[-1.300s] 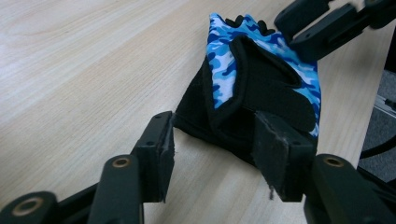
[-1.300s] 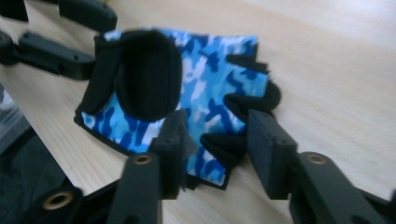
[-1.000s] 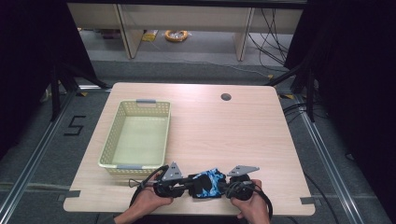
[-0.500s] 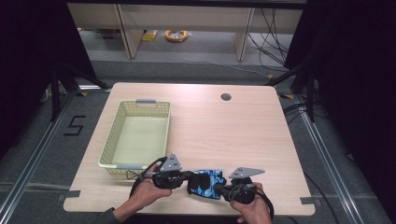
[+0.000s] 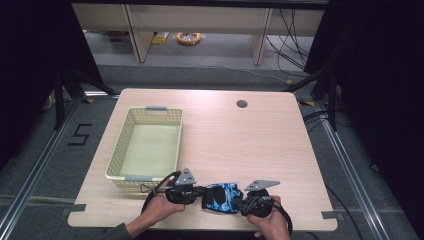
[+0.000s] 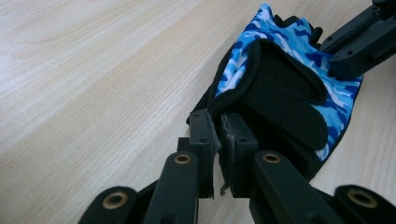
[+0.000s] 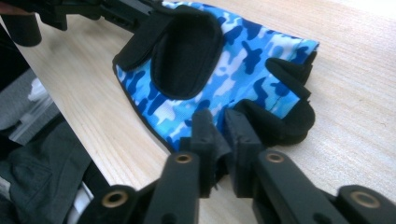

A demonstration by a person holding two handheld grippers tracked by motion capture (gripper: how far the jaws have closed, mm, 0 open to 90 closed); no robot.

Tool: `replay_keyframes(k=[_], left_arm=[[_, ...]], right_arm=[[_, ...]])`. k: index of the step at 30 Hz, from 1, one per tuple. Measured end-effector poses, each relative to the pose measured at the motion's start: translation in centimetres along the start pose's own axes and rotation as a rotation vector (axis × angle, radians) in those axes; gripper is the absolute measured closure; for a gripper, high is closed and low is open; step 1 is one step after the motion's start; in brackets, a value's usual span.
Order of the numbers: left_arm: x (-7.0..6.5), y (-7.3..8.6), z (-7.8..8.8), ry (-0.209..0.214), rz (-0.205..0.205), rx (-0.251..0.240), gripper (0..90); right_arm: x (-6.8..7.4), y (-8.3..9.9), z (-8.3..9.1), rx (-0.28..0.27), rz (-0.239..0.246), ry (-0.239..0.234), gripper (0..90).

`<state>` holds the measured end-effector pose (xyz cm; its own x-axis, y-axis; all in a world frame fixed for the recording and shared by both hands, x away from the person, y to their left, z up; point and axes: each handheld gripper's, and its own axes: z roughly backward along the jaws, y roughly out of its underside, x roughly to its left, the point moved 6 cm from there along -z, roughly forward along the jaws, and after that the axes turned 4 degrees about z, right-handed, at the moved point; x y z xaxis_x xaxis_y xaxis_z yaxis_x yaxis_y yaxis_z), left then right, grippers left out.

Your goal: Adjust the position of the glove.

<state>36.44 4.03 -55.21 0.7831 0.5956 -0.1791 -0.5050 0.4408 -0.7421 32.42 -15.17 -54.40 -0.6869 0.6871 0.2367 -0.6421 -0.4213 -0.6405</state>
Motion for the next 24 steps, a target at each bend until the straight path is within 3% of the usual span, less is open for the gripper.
replay_keyframes(k=[1,3,4,5,6,8,9,14,15,17,18,19,21,22,23,24], left_arm=[[0.0,0.1,-0.1,-0.001,0.012,-0.003,81.6],[0.2,0.2,0.1,-0.001,-0.013,0.011,78.2],[0.3,0.2,0.3,-0.008,-0.004,0.013,75.5],[0.2,0.2,0.5,0.004,0.011,0.004,72.5],[0.2,0.2,0.7,0.003,0.001,0.0,70.7],[-0.3,0.2,1.3,0.014,0.022,-0.013,66.0],[-0.2,0.2,1.7,0.008,-0.008,-0.004,62.6],[-1.0,0.1,2.8,0.014,0.067,-0.032,50.0],[-1.2,0.1,2.8,0.018,0.102,-0.039,47.7],[-1.3,-0.1,2.9,0.025,0.126,-0.045,43.1],[-1.4,-0.1,2.9,0.025,0.13,-0.04,41.0],[-1.6,-0.2,2.8,0.028,0.154,-0.041,39.0],[-1.7,-0.2,2.5,0.036,0.159,-0.034,37.0],[-1.8,-0.2,2.3,0.034,0.184,-0.029,35.5],[-1.8,-0.2,2.1,0.042,0.191,-0.015,35.0],[-1.9,-0.2,1.9,0.044,0.203,-0.012,34.9]], right_arm=[[0.1,0.1,0.0,0.011,0.005,0.007,78.8],[0.3,-0.1,-0.2,-0.011,0.003,0.005,72.6],[0.5,-0.1,0.0,0.006,0.004,0.002,68.5],[0.4,-0.3,0.2,-0.001,0.024,0.02,65.7],[0.4,-0.4,0.6,0.002,0.038,0.036,64.0],[0.3,-1.0,1.3,-0.054,0.037,0.058,57.5],[0.2,-1.2,1.9,-0.044,0.026,0.078,53.8],[-1.8,-1.4,2.4,-0.09,-0.008,0.142,45.3],[-1.9,-1.2,2.5,-0.065,-0.048,0.141,44.9],[-2.3,-1.4,2.0,-0.084,-0.049,0.121,43.3],[-2.2,-1.4,1.9,-0.054,-0.076,0.127,42.8],[-2.3,-1.6,1.5,-0.072,-0.051,0.117,42.1],[-2.2,-1.7,1.2,-0.046,-0.066,0.119,40.8],[-2.1,-2.0,0.6,-0.089,-0.077,0.124,40.5],[-2.2,-1.9,0.8,-0.029,-0.07,0.121,40.6],[-2.1,-1.9,0.5,-0.027,-0.06,0.115,40.7]])
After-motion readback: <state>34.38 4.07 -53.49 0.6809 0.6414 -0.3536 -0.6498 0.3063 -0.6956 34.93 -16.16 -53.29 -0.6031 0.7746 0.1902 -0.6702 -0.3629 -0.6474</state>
